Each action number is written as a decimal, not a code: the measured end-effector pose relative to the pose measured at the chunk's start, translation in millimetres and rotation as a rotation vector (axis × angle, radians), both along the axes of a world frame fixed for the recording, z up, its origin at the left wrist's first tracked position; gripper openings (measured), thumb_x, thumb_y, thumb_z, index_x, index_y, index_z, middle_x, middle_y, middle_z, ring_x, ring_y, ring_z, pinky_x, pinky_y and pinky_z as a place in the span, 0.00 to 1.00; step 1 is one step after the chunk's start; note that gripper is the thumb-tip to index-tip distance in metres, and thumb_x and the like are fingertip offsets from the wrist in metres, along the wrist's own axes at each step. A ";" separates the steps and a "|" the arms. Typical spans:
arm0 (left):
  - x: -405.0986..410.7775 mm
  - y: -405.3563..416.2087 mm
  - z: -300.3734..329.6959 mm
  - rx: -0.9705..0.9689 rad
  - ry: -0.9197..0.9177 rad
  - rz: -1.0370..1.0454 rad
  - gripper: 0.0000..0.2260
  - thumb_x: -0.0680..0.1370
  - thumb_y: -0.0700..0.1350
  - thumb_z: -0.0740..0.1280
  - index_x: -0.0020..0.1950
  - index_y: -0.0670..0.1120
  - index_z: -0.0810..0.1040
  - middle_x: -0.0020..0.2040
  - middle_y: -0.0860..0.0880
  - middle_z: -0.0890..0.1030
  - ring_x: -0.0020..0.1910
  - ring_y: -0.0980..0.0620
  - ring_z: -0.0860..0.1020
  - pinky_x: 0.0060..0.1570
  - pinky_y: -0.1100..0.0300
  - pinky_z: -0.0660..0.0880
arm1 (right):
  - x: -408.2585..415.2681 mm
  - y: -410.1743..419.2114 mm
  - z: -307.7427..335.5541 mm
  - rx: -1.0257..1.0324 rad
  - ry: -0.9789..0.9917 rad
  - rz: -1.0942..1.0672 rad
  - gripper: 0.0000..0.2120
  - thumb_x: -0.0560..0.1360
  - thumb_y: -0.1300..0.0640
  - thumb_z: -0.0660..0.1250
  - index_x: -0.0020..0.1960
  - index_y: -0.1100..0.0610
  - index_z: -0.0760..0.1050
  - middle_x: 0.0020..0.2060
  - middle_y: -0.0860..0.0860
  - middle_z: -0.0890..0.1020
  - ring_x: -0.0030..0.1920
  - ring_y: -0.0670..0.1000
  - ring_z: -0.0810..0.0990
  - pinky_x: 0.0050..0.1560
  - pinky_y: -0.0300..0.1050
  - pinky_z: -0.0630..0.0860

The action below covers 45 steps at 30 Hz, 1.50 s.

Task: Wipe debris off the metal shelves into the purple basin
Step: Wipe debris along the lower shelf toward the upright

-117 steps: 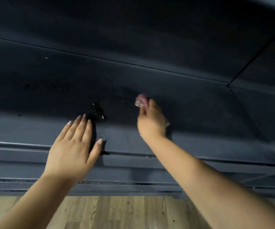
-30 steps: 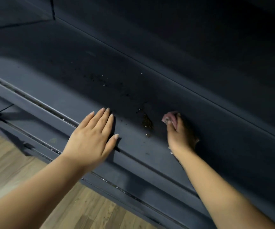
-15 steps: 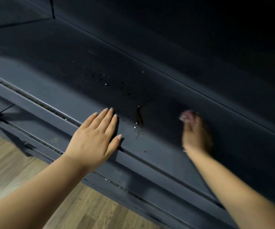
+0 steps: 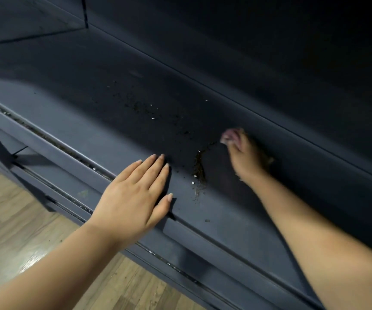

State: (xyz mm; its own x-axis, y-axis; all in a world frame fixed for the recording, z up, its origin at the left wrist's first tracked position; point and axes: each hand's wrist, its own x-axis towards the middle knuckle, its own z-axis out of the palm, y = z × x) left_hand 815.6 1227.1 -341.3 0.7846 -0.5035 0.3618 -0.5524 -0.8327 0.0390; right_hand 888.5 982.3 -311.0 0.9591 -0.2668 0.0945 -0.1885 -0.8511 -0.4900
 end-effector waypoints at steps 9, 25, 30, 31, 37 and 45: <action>-0.3 1.2 2.3 0.032 0.009 0.000 0.29 0.81 0.54 0.47 0.67 0.35 0.73 0.67 0.37 0.73 0.66 0.39 0.73 0.66 0.50 0.60 | -8.7 79.9 -1.5 0.124 0.021 0.324 0.20 0.78 0.49 0.55 0.69 0.52 0.67 0.68 0.53 0.72 0.68 0.54 0.69 0.69 0.54 0.63; 24.0 17.3 6.1 0.042 0.006 0.051 0.30 0.84 0.54 0.42 0.67 0.34 0.73 0.67 0.38 0.74 0.66 0.40 0.73 0.66 0.51 0.58 | 9.6 -104.2 9.9 0.133 0.073 -0.362 0.20 0.81 0.44 0.53 0.63 0.57 0.68 0.59 0.55 0.74 0.53 0.60 0.78 0.60 0.56 0.72; 24.1 19.2 8.0 0.041 -0.002 0.055 0.30 0.84 0.55 0.42 0.67 0.35 0.74 0.67 0.39 0.74 0.66 0.42 0.73 0.65 0.53 0.59 | 59.0 -40.5 8.3 0.211 0.053 -0.115 0.15 0.81 0.48 0.55 0.66 0.49 0.68 0.57 0.52 0.75 0.54 0.57 0.76 0.60 0.60 0.73; 24.4 20.0 7.3 0.044 0.000 0.051 0.30 0.84 0.55 0.42 0.67 0.36 0.74 0.67 0.39 0.74 0.66 0.42 0.73 0.65 0.53 0.59 | 63.3 -21.9 8.4 0.278 0.043 -0.032 0.14 0.81 0.53 0.56 0.66 0.50 0.68 0.54 0.50 0.75 0.54 0.55 0.75 0.61 0.56 0.73; 23.8 20.7 7.7 0.054 0.016 0.061 0.30 0.84 0.55 0.42 0.68 0.36 0.72 0.68 0.39 0.73 0.67 0.42 0.72 0.66 0.53 0.58 | 54.0 60.2 -2.9 0.252 0.024 0.472 0.22 0.75 0.50 0.61 0.67 0.57 0.71 0.67 0.54 0.72 0.69 0.54 0.68 0.71 0.53 0.61; 35.4 33.3 10.7 0.095 0.030 0.086 0.32 0.84 0.57 0.41 0.69 0.35 0.70 0.70 0.40 0.69 0.69 0.44 0.68 0.67 0.56 0.55 | 30.8 55.4 8.5 0.630 -0.032 0.446 0.12 0.80 0.64 0.58 0.63 0.62 0.70 0.51 0.46 0.77 0.51 0.37 0.76 0.55 0.27 0.70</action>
